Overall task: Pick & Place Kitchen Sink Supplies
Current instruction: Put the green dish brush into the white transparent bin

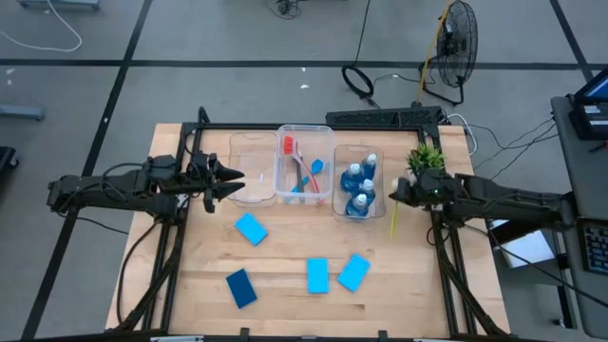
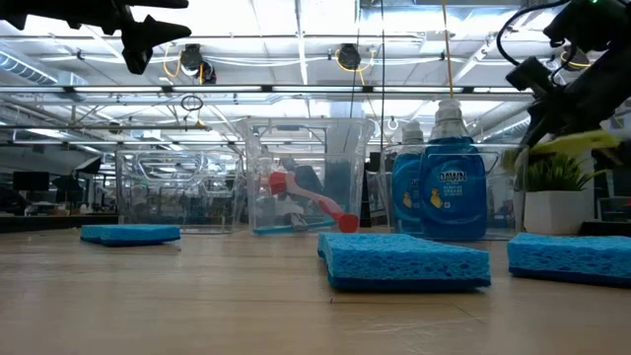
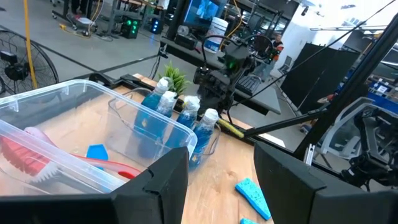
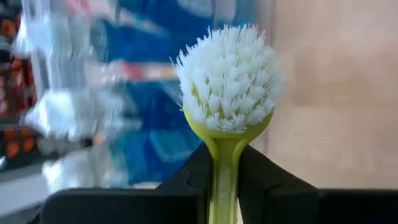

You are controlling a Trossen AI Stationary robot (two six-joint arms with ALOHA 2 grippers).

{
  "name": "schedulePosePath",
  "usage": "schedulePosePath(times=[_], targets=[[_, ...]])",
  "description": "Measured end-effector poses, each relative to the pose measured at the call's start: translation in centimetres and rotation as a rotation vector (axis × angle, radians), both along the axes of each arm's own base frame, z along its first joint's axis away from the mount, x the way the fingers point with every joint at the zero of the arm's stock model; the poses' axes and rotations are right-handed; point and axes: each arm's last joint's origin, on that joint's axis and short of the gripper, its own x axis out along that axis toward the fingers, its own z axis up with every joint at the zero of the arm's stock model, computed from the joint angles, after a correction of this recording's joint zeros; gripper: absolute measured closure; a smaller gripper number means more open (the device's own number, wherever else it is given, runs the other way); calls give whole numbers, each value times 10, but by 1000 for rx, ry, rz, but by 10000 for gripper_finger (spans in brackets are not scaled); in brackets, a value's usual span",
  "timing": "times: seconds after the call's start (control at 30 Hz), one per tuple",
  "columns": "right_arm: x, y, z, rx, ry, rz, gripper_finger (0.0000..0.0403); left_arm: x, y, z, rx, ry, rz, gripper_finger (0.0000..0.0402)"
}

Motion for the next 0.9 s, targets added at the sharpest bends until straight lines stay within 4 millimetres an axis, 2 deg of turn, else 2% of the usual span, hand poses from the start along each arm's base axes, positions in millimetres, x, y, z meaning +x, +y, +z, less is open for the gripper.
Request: schedulePosePath(times=[0.23,0.4,0.63,0.9], targets=[[-3,6,10,106,-146,120,369,0,0,0,-4,-1,0,215],[1,6,28,83,-365,143,369,0,0,0,-10,-1,1,215],[6,5,62,-125,-699,218,369,0,0,0,-24,-3,2,215],[4,10,80,-456,-852,466,366,0,0,0,-19,-2,2,215]])
